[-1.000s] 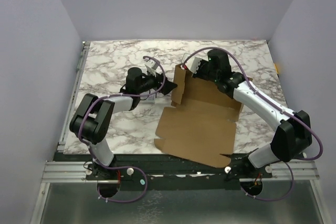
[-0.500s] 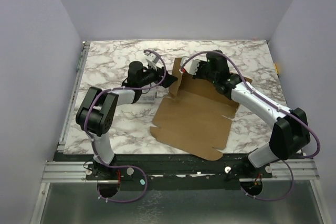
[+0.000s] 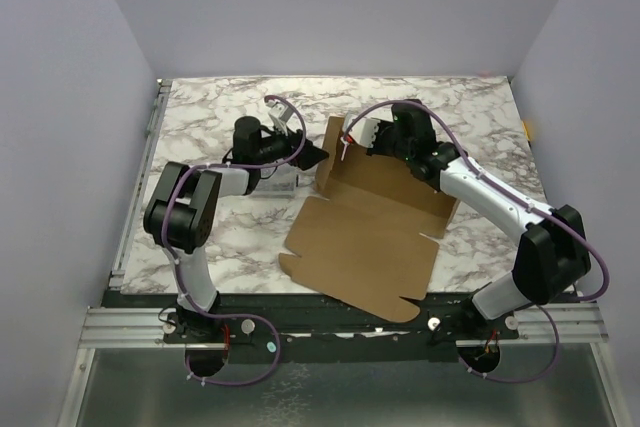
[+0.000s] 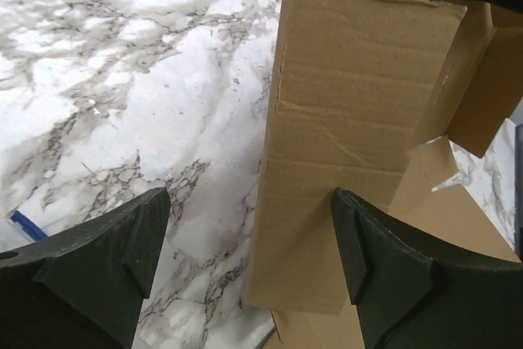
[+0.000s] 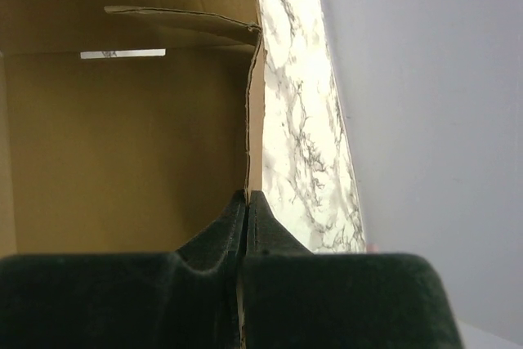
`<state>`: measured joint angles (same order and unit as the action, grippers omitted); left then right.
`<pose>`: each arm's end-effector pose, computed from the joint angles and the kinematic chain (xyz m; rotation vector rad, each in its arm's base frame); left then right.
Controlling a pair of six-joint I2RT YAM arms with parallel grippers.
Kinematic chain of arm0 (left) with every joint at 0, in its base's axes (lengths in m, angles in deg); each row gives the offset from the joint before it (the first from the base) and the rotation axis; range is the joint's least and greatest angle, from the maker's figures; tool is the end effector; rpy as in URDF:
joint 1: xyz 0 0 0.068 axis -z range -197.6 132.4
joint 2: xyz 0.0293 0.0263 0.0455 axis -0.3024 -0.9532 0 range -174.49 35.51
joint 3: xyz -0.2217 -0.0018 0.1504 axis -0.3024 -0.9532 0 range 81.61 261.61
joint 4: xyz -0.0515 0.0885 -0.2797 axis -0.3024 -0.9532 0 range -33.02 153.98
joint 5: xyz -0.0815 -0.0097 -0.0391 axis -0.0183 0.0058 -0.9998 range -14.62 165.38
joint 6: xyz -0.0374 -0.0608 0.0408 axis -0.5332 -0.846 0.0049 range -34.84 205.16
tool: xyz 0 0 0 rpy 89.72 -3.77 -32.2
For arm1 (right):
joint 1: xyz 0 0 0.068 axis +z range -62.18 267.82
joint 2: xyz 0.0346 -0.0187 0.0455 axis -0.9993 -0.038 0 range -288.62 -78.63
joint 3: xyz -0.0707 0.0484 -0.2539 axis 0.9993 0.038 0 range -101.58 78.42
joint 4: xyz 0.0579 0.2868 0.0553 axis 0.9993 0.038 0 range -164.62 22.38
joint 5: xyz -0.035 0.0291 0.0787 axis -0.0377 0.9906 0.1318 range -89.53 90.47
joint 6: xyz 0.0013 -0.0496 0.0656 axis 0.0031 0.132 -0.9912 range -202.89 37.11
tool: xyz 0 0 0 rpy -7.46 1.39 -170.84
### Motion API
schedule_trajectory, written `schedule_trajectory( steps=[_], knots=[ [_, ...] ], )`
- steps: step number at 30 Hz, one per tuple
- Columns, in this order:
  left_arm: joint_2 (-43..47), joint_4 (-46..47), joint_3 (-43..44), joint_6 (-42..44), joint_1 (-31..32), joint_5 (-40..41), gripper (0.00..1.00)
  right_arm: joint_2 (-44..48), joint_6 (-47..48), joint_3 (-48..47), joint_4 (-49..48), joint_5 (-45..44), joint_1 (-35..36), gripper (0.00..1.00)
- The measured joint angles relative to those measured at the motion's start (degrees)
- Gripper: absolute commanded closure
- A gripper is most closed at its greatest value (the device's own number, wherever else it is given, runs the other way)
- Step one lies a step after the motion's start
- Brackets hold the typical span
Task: Fold the paper box
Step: Fold the paper box at the center of the board.
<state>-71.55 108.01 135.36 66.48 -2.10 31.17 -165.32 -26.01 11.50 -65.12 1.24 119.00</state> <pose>0.4079 -0.1649 0.1494 0.5443 1.7313 -1.0944 0.3580 0.2177 0.2614 -1.4600 1.4983 -0.2588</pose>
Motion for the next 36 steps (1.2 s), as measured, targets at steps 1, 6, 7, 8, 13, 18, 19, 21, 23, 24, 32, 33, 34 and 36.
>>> schedule_trajectory(
  steps=[1, 6, 7, 8, 13, 18, 19, 21, 23, 24, 32, 33, 34, 36],
  knots=[
    [-0.3, 0.0, 0.1, -0.3, 0.0, -0.4, 0.13, -0.1, 0.2, -0.1, 0.0, 0.0, 0.0, 0.99],
    [-1.3, 1.4, 0.3, -2.7, 0.0, -3.6, 0.12, -2.2, 1.9, -2.3, -0.5, 0.0, 0.0, 0.99],
    [-1.3, 2.1, 0.3, -3.3, -0.2, -4.2, 0.13, -2.5, 2.2, -2.6, -0.7, -0.1, 0.0, 0.99],
    [-1.4, 3.0, 0.4, -4.2, -0.3, -4.9, 0.12, -2.8, 2.8, -3.1, -0.9, -0.2, 0.0, 0.99],
    [-5.2, 21.3, 1.1, -19.6, -3.3, -10.0, 0.01, -3.0, 5.6, -4.5, -3.9, -1.5, 0.0, 0.99],
    [-14.2, 36.0, 2.7, -37.6, -5.9, -11.1, 0.01, -3.0, 5.8, -5.0, -3.9, -1.5, 0.0, 0.99],
    [-14.4, 36.7, 1.7, -38.6, -6.4, -11.1, 0.01, -3.0, 5.8, -5.0, -3.9, -1.5, 0.0, 0.99],
    [-14.1, 38.1, 0.9, -38.6, -6.7, -11.1, 0.01, -3.0, 5.8, -4.8, -3.9, -1.5, 0.0, 0.99],
    [-12.0, 37.3, 0.0, -35.3, -6.7, -10.4, 0.01, -2.9, 5.8, -4.2, -3.8, -1.4, 0.0, 0.99],
    [-9.9, 35.5, -0.7, -32.4, -6.7, -9.9, 0.01, -2.8, 5.8, -3.9, -3.7, -1.4, 0.0, 0.99],
    [6.5, 17.6, -1.6, -5.6, -8.6, -4.9, 0.01, -0.7, 6.0, -0.5, -3.0, -1.4, 0.7, 0.99],
    [7.0, 14.8, -1.1, -1.9, -9.3, -4.3, 0.01, -0.2, 6.2, 0.2, -3.0, -1.4, 1.0, 0.99],
    [7.0, 12.9, -0.8, 0.3, -9.6, -4.0, 0.01, 0.2, 6.4, 1.0, -3.1, -1.4, 1.2, 0.99],
    [6.8, 8.6, -0.7, 5.1, -10.2, -2.9, 0.01, 0.7, 7.0, 2.5, -3.9, -1.5, 1.6, 0.99]
  ],
)
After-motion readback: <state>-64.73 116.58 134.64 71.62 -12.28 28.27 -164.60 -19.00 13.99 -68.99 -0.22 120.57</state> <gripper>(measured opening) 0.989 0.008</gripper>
